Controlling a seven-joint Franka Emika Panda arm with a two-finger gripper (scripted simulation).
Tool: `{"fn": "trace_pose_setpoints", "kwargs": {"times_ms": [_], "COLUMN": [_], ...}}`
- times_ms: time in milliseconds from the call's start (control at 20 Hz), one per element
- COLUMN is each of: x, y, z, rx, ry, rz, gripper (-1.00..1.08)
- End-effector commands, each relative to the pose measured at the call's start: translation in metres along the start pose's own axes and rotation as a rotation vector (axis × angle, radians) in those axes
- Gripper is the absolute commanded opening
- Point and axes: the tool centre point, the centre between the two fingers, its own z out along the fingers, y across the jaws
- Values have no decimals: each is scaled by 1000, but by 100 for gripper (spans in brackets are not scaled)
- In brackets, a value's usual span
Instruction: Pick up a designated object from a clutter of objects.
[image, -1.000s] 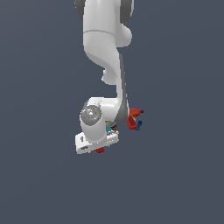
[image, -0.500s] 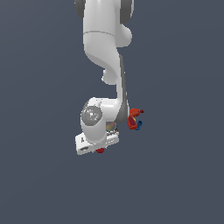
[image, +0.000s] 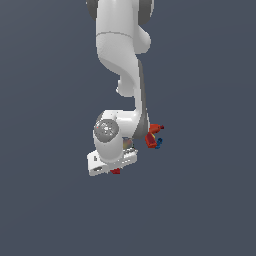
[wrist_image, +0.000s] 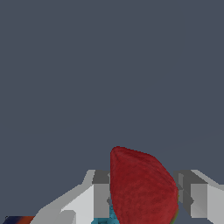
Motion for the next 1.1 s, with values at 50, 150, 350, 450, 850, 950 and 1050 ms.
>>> {"fn": "trace_pose_setpoints", "kwargs": {"times_ms": [50, 150, 350, 450, 850, 950, 1050], "x": [4, 6, 12, 16, 34, 39, 44], "y": [-10, -17, -38, -51, -106, -120, -134], "z": [-14, -25, -55, -73, -155, -175, -196], "rx": [0, 0, 0, 0, 0, 0, 0], "ry": [1, 1, -1, -1, -5, -5, -6], "rz": [-1, -1, -1, -1, -1, 0, 0], "gripper": [-100, -100, -100, -100, -100, -100, -100]}}
